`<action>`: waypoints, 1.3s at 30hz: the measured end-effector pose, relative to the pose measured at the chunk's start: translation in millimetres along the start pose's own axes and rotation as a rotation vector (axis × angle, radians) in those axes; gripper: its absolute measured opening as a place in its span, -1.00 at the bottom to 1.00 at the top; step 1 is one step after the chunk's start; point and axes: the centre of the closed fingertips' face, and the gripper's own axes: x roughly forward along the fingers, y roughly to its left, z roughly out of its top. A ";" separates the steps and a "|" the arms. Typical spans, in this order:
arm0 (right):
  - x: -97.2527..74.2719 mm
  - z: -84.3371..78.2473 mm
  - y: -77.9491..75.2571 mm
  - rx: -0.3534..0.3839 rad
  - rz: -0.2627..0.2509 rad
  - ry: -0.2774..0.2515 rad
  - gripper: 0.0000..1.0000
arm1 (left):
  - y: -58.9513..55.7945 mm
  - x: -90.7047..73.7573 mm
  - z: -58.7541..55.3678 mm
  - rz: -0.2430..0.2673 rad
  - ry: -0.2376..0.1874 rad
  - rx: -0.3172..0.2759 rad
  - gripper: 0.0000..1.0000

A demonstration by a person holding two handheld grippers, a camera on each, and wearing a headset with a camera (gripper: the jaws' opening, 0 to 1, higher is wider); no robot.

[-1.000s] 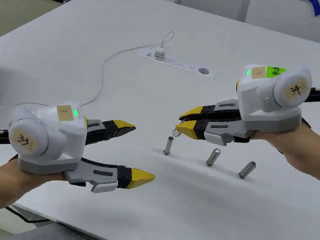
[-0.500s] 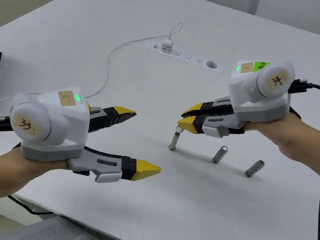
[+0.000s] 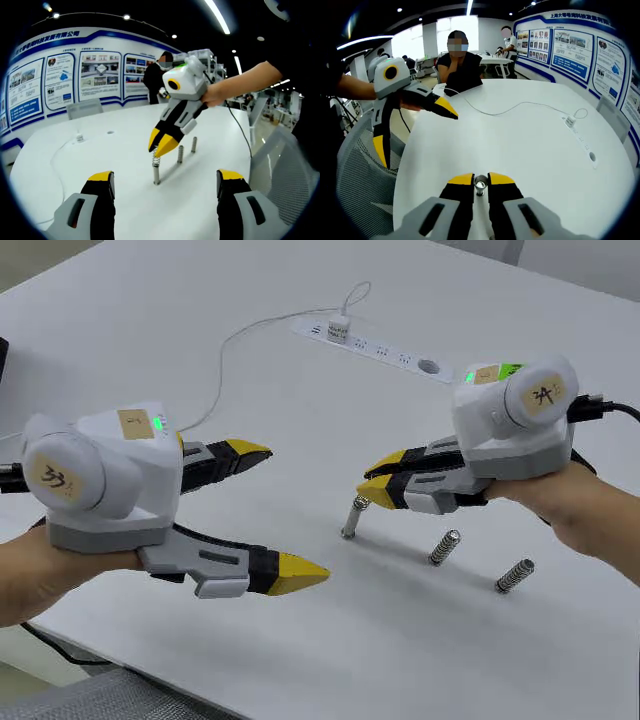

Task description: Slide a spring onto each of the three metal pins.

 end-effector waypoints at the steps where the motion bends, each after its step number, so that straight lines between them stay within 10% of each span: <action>1: 0.8 -0.5 0.4 0.002 0.002 0.003 -0.79 | -0.5 -0.2 -0.3 0.000 0.002 -0.002 0.72; 39: 35.2 -42.6 -2.8 -0.058 -0.003 0.178 -0.78 | 0.0 -0.3 -6.6 -0.016 0.036 -0.012 0.69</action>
